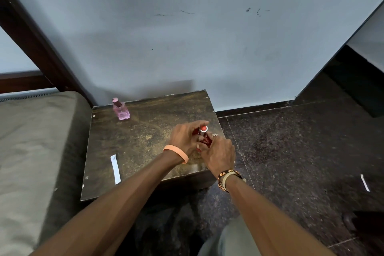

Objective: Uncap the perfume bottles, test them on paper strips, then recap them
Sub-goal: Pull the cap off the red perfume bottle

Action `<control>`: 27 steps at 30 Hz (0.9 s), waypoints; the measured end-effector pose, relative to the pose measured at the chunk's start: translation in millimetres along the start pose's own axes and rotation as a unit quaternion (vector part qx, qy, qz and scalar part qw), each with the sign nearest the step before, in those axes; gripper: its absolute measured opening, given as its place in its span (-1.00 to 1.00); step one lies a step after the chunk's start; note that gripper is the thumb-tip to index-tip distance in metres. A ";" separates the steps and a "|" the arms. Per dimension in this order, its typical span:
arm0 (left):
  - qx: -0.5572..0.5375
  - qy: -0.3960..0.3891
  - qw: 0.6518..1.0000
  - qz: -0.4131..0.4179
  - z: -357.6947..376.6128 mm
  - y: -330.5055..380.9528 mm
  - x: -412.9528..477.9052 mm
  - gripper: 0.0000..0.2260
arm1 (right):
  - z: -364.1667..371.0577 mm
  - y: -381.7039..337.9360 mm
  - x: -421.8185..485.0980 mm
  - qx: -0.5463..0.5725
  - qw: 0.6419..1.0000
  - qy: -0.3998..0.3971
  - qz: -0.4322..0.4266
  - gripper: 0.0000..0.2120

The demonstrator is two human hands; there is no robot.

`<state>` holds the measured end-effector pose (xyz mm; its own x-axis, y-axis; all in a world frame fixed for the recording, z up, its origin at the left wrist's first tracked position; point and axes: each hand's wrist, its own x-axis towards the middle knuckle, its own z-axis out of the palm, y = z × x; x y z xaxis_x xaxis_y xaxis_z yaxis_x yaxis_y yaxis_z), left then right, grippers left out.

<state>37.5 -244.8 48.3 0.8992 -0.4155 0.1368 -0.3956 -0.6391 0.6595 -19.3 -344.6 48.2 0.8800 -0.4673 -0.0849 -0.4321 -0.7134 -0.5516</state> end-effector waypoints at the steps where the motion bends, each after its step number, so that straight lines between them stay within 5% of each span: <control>1: 0.009 0.003 1.000 0.001 0.0 -2.3 0.5 -0.64 | 0.0 -0.2 -0.2 -0.001 1.000 -0.003 0.005 -0.72; 14: 0.008 0.022 0.999 -0.027 -3.5 1.5 2.1 -0.76 | -2.5 -2.1 -1.6 0.005 1.000 -0.008 -0.007 -0.79; 20: 0.013 0.006 1.000 0.001 -1.9 7.4 -1.6 -0.56 | -1.7 -2.3 -1.2 -0.005 1.000 -0.002 -0.019 -0.85; 27: 0.009 0.033 0.999 -0.029 -3.3 7.1 1.2 -0.70 | -2.2 -3.4 -0.2 0.003 1.000 -0.009 0.000 -0.81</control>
<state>36.4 -247.7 55.6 0.9308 -0.3343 0.1478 -0.3453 -0.6720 0.6551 -18.5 -343.3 51.9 0.8839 -0.4570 -0.0996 -0.4304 -0.7110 -0.5561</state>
